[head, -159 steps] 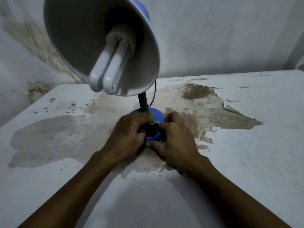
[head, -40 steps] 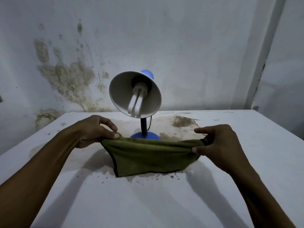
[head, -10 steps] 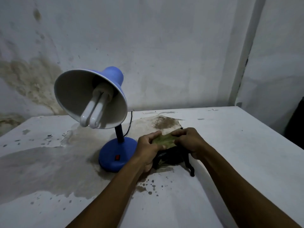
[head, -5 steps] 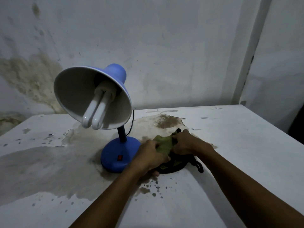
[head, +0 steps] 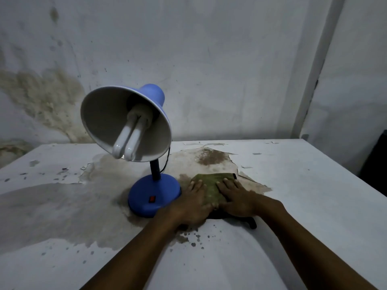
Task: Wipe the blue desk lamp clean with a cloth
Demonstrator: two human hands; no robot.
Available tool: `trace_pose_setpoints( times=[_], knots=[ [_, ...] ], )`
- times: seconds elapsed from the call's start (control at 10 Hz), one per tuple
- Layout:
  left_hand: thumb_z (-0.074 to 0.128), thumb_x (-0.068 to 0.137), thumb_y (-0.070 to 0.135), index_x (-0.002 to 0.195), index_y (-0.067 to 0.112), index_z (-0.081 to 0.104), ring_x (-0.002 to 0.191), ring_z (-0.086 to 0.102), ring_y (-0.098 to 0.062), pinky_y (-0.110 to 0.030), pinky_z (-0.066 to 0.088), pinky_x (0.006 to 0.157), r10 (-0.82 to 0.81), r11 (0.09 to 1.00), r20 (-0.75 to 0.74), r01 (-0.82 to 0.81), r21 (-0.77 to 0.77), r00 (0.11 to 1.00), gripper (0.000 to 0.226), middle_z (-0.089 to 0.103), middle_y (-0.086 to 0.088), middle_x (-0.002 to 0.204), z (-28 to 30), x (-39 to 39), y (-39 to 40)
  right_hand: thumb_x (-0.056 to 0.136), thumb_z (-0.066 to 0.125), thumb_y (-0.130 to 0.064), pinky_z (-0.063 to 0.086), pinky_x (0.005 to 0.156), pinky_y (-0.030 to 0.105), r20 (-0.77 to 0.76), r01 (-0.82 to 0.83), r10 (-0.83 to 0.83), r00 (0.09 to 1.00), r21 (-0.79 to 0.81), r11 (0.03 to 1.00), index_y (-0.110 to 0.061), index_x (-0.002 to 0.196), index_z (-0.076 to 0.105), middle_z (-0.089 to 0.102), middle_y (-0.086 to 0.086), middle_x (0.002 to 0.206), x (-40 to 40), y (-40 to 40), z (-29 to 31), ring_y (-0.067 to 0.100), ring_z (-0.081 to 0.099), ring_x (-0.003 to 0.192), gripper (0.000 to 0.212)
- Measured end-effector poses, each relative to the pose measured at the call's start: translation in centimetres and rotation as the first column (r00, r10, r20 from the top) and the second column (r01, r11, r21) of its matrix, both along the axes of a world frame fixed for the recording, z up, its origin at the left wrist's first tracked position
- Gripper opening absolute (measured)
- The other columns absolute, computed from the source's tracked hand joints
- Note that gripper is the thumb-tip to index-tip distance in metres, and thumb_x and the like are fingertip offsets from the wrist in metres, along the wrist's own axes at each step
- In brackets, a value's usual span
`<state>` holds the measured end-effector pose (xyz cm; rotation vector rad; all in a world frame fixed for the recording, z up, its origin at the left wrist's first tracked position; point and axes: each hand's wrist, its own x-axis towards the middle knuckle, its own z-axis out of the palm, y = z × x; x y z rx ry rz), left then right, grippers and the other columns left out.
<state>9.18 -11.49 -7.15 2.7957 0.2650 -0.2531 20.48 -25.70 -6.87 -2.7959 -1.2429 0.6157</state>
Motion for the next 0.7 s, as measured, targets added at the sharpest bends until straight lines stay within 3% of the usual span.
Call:
trace_pose_setpoints(
  times=[0.1, 0.2, 0.3, 0.4, 0.5, 0.6, 0.7],
  knots=[
    [0.035, 0.103, 0.047, 0.157, 0.008, 0.001, 0.151, -0.013, -0.023, -0.035, -0.003, 0.120, 0.043, 0.999, 0.057, -0.043, -0.004, 0.997, 0.075, -0.010, -0.009, 0.165, -0.8, 0.1, 0.0, 0.097, 0.032, -0.061, -0.004, 0.117, 0.060, 0.033, 0.029, -0.031, 0.999, 0.074, 0.997, -0.036, 0.156, -0.006, -0.017, -0.006, 0.165, -0.2, -0.4, -1.2, 0.021, -0.018, 0.151, 0.075],
    [0.044, 0.101, 0.041, 0.156, 0.009, 0.011, 0.152, 0.001, -0.022, -0.037, 0.006, 0.122, 0.082, 0.993, 0.186, -0.064, -0.104, 0.979, 0.072, 0.004, -0.009, 0.166, -0.6, -0.4, -0.2, 0.100, 0.031, -0.057, -0.003, 0.119, 0.057, 0.020, 0.056, -0.062, 0.998, 0.226, 0.973, -0.032, 0.157, 0.003, -0.009, -0.004, 0.167, -0.8, -1.0, -1.6, 0.020, -0.013, 0.152, 0.069],
    [0.054, 0.097, 0.033, 0.147, 0.016, 0.039, 0.136, 0.044, -0.025, -0.041, 0.040, 0.109, 0.144, 0.971, 0.404, -0.050, -0.233, 0.904, 0.056, 0.046, -0.007, 0.150, 0.6, -2.2, -0.3, 0.103, 0.039, -0.045, 0.020, 0.119, 0.039, -0.027, 0.115, -0.118, 0.993, 0.518, 0.848, -0.020, 0.153, 0.031, 0.028, 0.006, 0.162, -2.3, -1.9, -1.1, 0.024, 0.024, 0.149, 0.057],
    [0.063, 0.093, 0.023, 0.133, 0.014, 0.060, 0.102, 0.067, -0.011, -0.027, 0.057, 0.085, 0.211, 0.950, 0.587, -0.022, -0.313, 0.782, 0.041, 0.070, -0.002, 0.118, 2.3, -5.3, -0.7, 0.100, 0.054, -0.022, 0.035, 0.083, 0.000, 0.019, 0.111, -0.244, 0.969, 0.855, 0.507, -0.017, 0.119, 0.069, 0.070, -0.003, 0.115, -4.9, -2.8, 0.6, 0.004, 0.061, 0.098, 0.025],
    [0.070, 0.088, 0.009, 0.110, 0.010, 0.074, 0.082, 0.069, 0.003, -0.007, 0.051, 0.069, 0.269, 0.936, 0.755, 0.024, -0.352, 0.598, 0.022, 0.073, 0.013, 0.091, 3.4, -9.3, -1.3, 0.095, 0.062, -0.016, 0.041, 0.075, 0.002, -0.102, 0.198, -0.306, 0.947, 0.933, 0.301, -0.023, 0.103, 0.072, 0.069, -0.017, 0.096, -7.4, -3.4, 2.3, 0.001, 0.063, 0.093, 0.015],
    [0.074, 0.087, 0.016, 0.097, 0.024, 0.075, 0.078, 0.069, 0.000, -0.008, 0.051, 0.067, 0.332, 0.937, 0.891, 0.003, -0.350, 0.310, 0.013, 0.073, 0.018, 0.084, 4.9, -13.5, -2.4, 0.093, 0.066, -0.020, 0.049, 0.072, 0.009, -0.183, 0.231, -0.263, 0.947, 0.959, 0.163, -0.021, 0.109, 0.073, 0.073, -0.012, 0.102, -10.3, -4.2, 4.4, 0.003, 0.066, 0.100, 0.018],
    [0.067, 0.092, 0.031, 0.102, 0.032, 0.072, 0.078, 0.072, -0.006, -0.015, 0.055, 0.070, 0.475, 0.875, 0.873, 0.052, -0.482, 0.111, 0.012, 0.074, 0.013, 0.089, 7.3, -16.9, -3.0, 0.090, 0.069, -0.019, 0.052, 0.071, 0.010, -0.188, 0.186, -0.177, 0.966, 0.982, -0.028, -0.028, 0.102, 0.074, 0.076, -0.013, 0.094, -13.4, -5.1, 7.6, 0.001, 0.068, 0.095, 0.016]
  ],
)
